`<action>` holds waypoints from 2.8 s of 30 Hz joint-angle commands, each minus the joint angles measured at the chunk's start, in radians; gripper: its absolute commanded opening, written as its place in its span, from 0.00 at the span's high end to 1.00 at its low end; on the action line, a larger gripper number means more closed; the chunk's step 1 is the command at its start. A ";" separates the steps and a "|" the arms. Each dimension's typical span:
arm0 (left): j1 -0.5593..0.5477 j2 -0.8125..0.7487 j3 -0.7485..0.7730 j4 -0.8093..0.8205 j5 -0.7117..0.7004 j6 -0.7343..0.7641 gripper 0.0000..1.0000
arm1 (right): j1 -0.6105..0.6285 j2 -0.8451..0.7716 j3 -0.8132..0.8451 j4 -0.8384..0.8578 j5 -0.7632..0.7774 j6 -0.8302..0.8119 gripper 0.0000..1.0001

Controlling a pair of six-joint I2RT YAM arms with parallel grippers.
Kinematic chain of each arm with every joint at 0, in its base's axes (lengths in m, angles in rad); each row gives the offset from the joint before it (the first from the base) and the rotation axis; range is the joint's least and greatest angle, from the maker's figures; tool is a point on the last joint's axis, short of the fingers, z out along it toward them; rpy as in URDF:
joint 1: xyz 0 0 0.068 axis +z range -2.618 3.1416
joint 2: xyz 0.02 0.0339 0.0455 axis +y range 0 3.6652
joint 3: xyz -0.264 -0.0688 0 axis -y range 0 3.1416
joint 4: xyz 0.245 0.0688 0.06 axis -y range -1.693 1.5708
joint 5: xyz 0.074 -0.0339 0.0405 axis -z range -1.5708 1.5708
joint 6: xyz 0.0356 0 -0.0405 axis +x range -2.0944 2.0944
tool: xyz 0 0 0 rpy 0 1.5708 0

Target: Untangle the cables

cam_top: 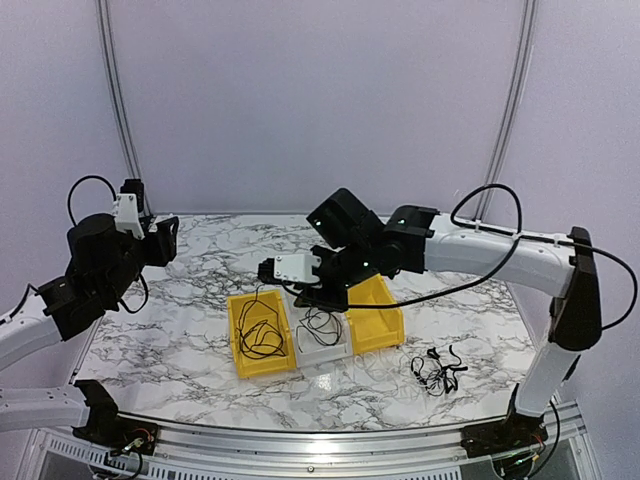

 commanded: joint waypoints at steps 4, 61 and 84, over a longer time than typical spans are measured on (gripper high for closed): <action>0.003 0.057 0.011 0.032 0.290 0.012 0.38 | -0.223 -0.252 -0.299 0.011 -0.018 0.024 0.72; -0.674 1.028 0.503 0.309 0.447 -0.320 0.37 | -0.833 -0.510 -0.859 -0.154 -0.286 -0.230 0.61; -0.678 1.139 0.621 0.614 0.437 -0.124 0.26 | -0.834 -0.693 -0.431 -0.436 -0.494 -0.184 1.00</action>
